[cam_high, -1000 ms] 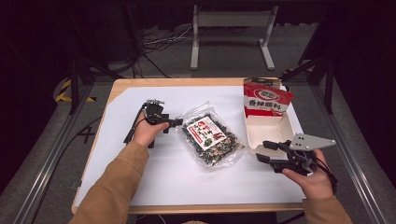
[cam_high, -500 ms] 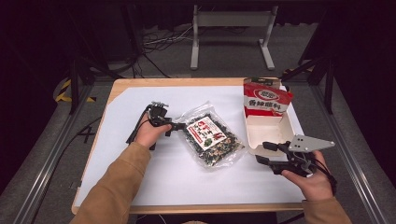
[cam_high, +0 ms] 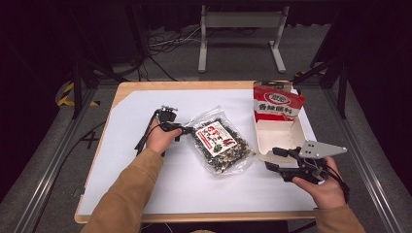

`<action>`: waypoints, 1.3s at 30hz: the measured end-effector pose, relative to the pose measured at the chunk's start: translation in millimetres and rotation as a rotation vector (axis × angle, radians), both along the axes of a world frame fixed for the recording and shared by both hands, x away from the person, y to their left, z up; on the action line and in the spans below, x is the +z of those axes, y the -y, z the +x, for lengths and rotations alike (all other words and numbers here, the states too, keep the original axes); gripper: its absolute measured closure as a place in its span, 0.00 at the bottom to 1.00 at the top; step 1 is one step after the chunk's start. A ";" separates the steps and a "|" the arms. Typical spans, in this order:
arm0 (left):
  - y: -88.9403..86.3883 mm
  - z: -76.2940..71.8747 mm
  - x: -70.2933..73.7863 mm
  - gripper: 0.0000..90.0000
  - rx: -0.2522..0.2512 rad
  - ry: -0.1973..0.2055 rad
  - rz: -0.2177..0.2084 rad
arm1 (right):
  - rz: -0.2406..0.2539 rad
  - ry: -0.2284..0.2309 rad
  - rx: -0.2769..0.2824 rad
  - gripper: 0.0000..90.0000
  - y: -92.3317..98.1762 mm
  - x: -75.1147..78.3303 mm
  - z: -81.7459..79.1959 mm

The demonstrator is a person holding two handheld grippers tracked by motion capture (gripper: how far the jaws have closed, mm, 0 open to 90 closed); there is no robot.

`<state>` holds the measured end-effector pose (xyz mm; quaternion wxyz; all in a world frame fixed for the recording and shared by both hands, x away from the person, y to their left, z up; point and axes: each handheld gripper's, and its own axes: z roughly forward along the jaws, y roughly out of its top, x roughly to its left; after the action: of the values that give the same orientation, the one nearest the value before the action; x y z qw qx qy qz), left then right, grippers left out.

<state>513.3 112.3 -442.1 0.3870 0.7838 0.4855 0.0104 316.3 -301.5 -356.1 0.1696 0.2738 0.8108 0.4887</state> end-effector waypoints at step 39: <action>16.9 -18.1 18.0 1.00 -0.007 0.131 0.039 | -0.002 -0.012 -0.024 0.49 1.5 -2.3 3.1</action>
<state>495.1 95.4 -424.1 0.4027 0.7906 0.4561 0.0696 319.4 -303.0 -358.4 0.1707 0.2863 0.8089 0.4843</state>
